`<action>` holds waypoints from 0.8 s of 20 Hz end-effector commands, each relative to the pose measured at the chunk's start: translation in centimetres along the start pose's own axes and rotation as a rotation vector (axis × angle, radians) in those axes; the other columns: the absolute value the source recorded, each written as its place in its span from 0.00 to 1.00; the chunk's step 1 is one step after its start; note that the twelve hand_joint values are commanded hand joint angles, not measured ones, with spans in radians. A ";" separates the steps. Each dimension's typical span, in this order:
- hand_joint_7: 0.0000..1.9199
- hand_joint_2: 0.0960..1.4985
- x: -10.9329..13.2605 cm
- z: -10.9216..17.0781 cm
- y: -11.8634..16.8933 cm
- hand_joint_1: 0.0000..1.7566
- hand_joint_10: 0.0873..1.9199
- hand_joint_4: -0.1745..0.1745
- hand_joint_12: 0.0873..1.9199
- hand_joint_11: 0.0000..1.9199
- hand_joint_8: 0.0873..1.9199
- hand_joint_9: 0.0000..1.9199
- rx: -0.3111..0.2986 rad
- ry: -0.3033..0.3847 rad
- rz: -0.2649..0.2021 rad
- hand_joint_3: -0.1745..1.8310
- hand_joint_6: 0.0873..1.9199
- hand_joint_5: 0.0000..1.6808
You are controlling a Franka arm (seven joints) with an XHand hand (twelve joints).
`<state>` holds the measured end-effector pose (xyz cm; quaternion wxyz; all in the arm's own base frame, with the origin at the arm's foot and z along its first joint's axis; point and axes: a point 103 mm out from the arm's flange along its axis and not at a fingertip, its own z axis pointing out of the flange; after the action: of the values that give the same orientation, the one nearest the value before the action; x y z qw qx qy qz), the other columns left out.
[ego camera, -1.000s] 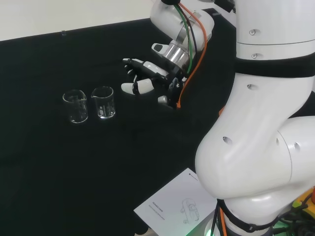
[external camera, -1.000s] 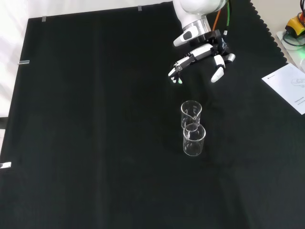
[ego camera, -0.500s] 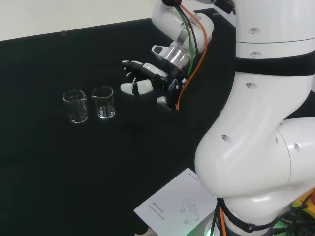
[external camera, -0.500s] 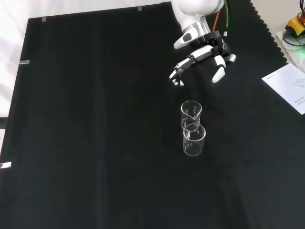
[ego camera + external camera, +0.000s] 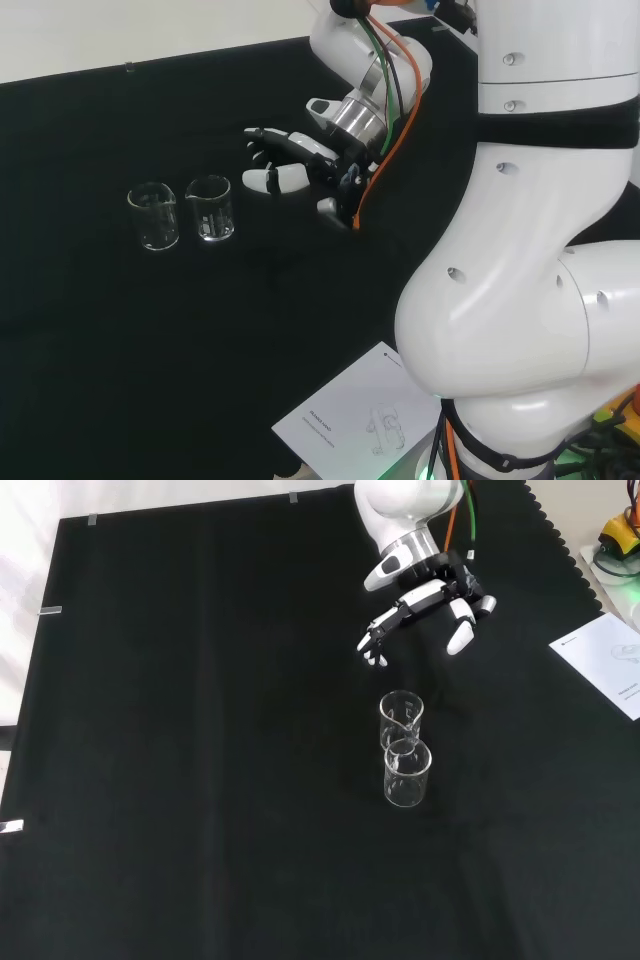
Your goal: Pick up the beaker on the right.
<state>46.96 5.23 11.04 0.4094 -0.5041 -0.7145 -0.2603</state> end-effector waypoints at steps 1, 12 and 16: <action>0.03 0.17 0.3 0.4 0.2 0.43 0.49 0.11 0.75 0.11 0.42 0.06 0.028 0.045 -0.001 0.58 0.00 0.11; 0.00 0.16 0.1 2.0 0.2 0.40 0.50 0.14 0.76 0.08 0.31 0.01 0.121 0.107 -0.003 0.58 0.00 0.05; 0.00 0.15 -0.2 2.2 -0.1 0.40 0.50 0.14 0.76 0.08 0.28 0.00 0.113 0.114 0.000 0.57 0.00 0.03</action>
<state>46.45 6.80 9.88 0.4749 -0.4652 -0.7051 -0.2467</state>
